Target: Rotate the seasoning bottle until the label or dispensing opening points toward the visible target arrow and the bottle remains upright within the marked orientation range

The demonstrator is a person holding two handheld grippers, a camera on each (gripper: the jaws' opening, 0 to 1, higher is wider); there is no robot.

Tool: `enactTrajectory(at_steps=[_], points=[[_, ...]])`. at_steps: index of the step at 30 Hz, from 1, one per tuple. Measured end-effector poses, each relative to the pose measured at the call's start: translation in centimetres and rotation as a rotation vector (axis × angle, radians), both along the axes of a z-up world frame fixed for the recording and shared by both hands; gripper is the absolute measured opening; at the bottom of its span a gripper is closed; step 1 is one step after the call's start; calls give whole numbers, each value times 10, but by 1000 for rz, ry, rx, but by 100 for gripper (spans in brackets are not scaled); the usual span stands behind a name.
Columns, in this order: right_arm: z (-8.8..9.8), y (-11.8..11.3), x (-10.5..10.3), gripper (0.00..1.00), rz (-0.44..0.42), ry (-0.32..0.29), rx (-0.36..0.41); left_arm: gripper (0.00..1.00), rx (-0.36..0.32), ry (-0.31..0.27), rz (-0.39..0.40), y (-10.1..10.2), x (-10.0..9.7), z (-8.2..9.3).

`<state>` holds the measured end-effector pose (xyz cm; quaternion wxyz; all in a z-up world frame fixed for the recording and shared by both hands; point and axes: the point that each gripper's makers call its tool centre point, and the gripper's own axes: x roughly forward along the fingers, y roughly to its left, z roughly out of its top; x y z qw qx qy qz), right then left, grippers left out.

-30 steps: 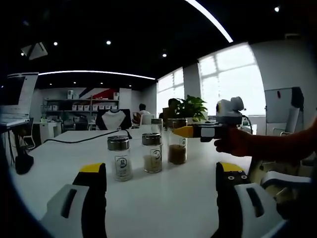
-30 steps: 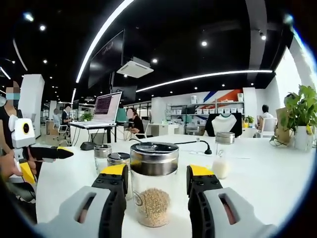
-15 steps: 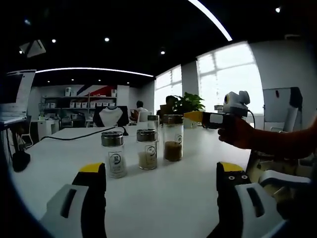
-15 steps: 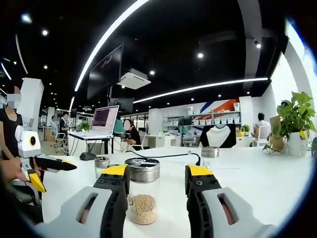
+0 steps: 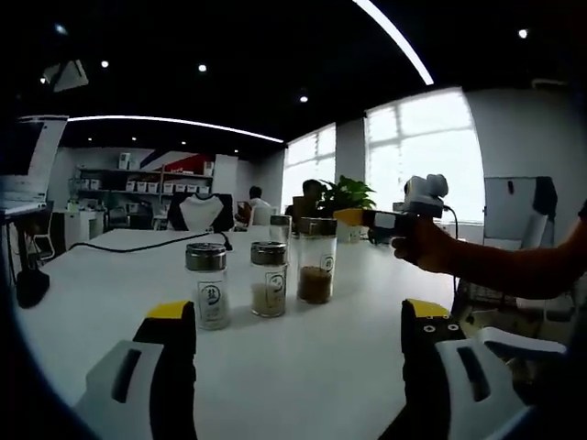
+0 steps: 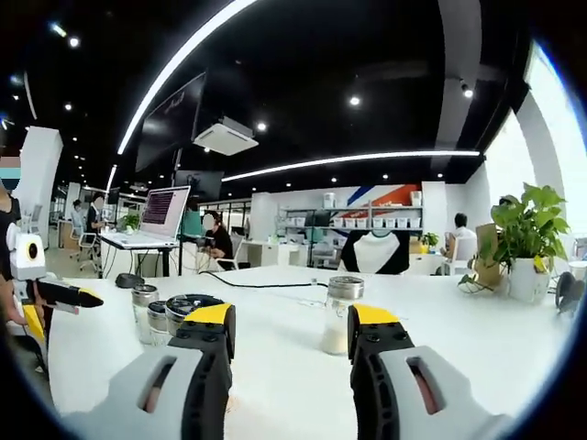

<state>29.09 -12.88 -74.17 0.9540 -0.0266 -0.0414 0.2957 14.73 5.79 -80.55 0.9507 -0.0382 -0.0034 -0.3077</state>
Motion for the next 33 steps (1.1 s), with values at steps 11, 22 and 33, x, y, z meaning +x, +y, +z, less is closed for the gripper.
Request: enactTrajectory(at_steps=[11, 22, 33], points=[[-11, -3, 35, 53, -35, 65, 19, 100, 26, 0, -8, 0, 1, -3], [3, 0, 65, 52, -102, 14, 14, 100, 28, 0, 6, 8, 4, -6], [-8, 0, 99, 54, -138, -5, -53, 100, 55, 8, 54, 22, 13, -11]])
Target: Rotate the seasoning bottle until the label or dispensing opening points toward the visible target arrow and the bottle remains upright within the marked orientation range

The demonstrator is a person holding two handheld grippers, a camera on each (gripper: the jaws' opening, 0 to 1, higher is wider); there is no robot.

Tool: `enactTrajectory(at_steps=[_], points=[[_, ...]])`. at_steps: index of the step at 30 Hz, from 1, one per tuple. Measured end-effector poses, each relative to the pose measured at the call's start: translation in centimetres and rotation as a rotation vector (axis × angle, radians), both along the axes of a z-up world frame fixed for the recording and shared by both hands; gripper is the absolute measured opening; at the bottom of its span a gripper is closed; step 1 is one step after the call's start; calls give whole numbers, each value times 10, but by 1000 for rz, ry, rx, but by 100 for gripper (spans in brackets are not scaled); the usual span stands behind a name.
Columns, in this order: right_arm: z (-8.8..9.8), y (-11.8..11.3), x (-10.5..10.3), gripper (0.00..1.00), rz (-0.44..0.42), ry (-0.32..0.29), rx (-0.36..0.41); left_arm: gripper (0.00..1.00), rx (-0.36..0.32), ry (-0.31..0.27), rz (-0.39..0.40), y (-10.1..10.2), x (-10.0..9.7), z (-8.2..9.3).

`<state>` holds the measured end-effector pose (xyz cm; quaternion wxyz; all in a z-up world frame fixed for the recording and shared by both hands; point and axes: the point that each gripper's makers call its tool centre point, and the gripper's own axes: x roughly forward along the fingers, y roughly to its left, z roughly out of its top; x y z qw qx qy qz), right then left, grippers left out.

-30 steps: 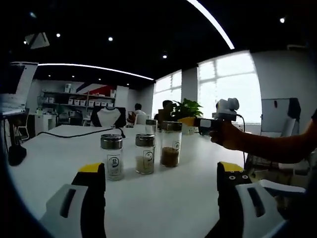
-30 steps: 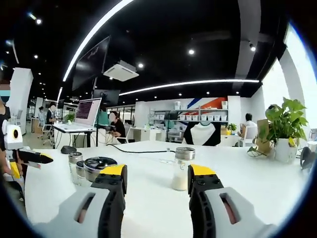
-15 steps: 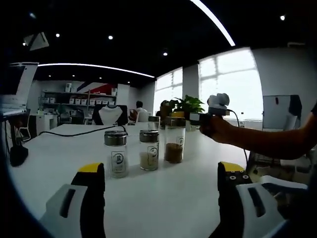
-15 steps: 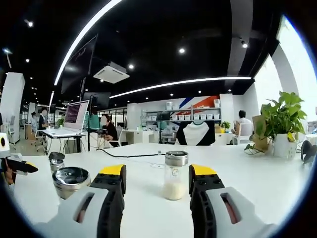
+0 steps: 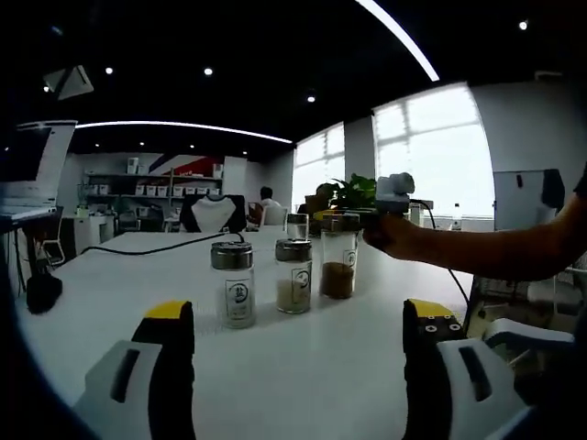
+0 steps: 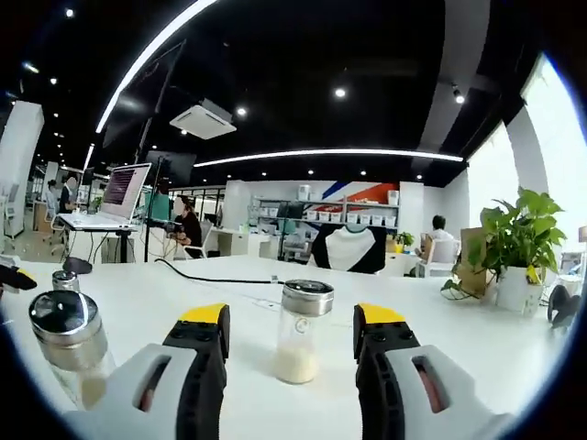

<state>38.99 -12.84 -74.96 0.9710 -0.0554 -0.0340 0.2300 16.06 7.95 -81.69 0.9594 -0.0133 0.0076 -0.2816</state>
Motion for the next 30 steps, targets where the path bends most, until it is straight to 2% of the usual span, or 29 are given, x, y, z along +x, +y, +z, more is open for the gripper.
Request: enactTrajectory(at_steps=[5, 8, 13, 16, 23, 30], points=[[-1, -1, 19, 60, -27, -5, -26, 100, 43, -9, 10, 4, 1, -1], [-2, 1, 29, 59, -26, -10, -28, 100, 38, -14, 12, 8, 2, 1], [-11, 4, 47, 58, -20, 28, -10, 100, 54, -19, 22, 13, 5, 0], [-17, 8, 54, 57, -13, 59, 42, 100, 62, -10, 19, 13, 8, -3], [-21, 8, 73, 52, -39, 67, 40, 99, 62, 3, 22, 16, 10, -6], [-28, 14, 85, 49, -34, 89, 17, 99, 56, -1, 30, 20, 10, 2]])
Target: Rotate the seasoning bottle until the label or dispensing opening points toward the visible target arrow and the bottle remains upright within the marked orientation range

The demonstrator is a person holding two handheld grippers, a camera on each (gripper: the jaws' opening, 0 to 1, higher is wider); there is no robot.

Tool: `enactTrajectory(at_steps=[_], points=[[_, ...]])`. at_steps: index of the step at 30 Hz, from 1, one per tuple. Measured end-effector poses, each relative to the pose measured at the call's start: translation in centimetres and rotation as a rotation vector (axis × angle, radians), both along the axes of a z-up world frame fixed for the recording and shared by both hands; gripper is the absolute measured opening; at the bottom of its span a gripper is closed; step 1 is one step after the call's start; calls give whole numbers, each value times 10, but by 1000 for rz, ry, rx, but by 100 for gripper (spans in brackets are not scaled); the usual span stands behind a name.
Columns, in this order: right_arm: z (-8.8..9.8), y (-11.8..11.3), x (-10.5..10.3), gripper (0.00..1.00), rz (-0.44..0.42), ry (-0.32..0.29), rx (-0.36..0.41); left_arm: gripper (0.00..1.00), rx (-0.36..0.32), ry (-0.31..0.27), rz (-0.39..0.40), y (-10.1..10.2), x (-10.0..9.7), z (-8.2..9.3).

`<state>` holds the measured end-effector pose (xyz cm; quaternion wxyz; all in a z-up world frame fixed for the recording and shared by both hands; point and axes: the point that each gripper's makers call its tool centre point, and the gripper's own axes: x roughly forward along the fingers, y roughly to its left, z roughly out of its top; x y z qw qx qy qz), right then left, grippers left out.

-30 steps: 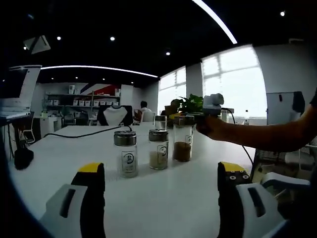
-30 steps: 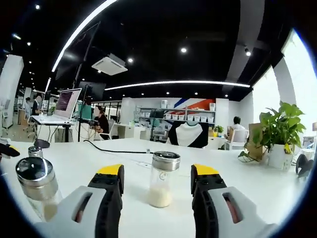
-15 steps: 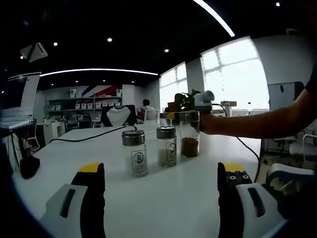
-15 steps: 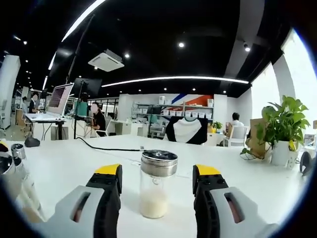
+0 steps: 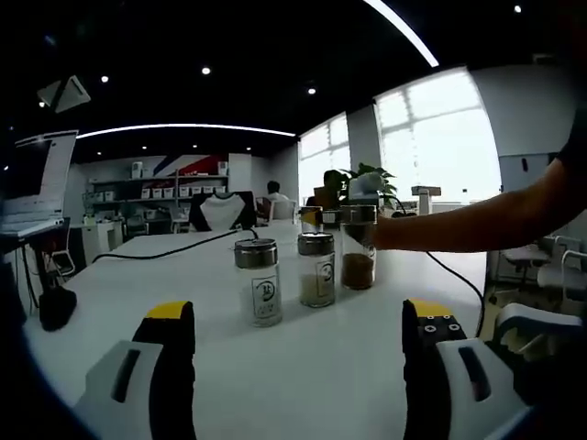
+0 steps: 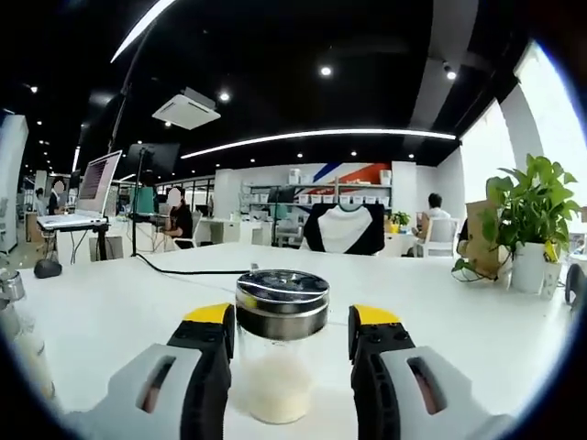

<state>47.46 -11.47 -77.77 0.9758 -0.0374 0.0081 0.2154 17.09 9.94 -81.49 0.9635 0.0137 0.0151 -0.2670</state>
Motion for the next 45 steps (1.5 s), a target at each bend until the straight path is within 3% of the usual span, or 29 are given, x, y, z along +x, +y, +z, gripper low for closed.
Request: enactTrajectory(at_steps=[7, 14, 18, 27, 32, 39, 45], points=[[0, 8, 0, 39, 33, 21, 48, 98, -1, -4, -9, -3, 0, 1], [-1, 6, 0, 39, 37, 36, 47, 97, -2, 3, -13, -7, -3, 0], [0, 5, -6, 39, 70, 75, 59, 97, 0, -8, -20, -10, -4, 4], [7, -2, -22, 38, 117, 48, 17, 97, -8, -5, -30, -15, -5, 3], [9, -8, -38, 38, 135, 62, 46, 96, -4, -7, -41, -20, -7, 4], [12, -10, -62, 38, 131, 60, 5, 96, -9, -5, -55, -28, -10, 5], [18, -11, -91, 38, 121, 20, -12, 96, -5, -14, -63, -35, -13, 8]])
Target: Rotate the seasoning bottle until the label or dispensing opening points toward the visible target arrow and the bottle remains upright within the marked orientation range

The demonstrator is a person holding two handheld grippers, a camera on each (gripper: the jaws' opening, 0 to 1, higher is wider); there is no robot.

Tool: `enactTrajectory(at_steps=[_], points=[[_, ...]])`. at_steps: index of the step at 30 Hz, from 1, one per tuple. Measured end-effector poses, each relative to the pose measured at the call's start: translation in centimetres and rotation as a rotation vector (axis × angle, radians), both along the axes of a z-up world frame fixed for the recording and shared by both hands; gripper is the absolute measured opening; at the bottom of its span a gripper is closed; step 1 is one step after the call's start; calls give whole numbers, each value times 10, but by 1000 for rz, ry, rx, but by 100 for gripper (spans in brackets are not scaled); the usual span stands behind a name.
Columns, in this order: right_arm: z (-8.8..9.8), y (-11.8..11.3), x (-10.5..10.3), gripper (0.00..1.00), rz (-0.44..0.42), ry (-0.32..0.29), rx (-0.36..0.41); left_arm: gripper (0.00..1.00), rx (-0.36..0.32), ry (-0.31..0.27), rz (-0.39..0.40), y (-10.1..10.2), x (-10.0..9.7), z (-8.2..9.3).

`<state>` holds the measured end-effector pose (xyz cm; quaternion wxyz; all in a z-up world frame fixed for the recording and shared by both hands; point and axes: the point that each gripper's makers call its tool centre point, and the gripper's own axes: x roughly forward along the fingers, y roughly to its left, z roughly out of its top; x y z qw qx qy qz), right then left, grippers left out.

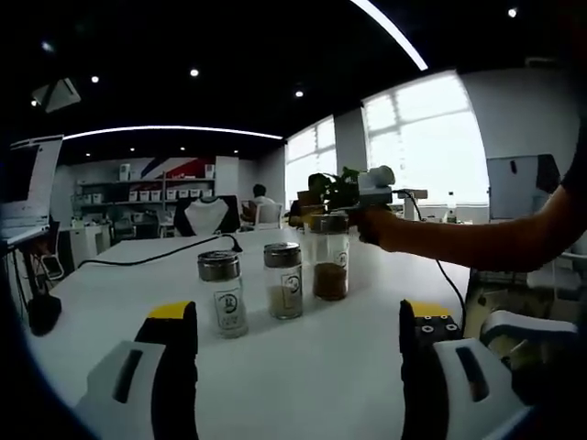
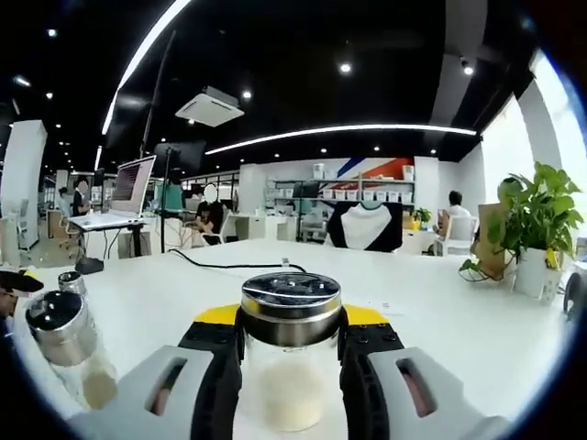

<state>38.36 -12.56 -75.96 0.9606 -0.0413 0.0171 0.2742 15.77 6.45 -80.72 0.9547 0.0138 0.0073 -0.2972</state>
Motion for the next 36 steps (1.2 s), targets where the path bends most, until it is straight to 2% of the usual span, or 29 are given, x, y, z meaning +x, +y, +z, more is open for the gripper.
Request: enactTrajectory(at_steps=[3, 9, 13, 17, 21, 31, 36], points=[[5, -1, -17, 38, 0, -20, 14, 96, 0, -4, -4, -3, -2, 2], [10, -7, -47, 38, -48, -50, -8, 96, 6, -14, -12, -7, -5, 7], [12, -8, -69, 38, -72, -69, -49, 96, 3, -13, -20, -12, -7, 7], [13, -12, -86, 38, -82, -68, -32, 96, 5, -14, -29, -17, -10, 8], [18, -17, -103, 38, -94, -92, -10, 96, 4, -17, -33, -18, -12, 8], [23, -12, -149, 38, -80, -93, 39, 95, 0, -25, -45, -20, -17, 10], [23, 11, -179, 38, 8, -91, 59, 95, -22, -43, -74, -27, -23, 13]])
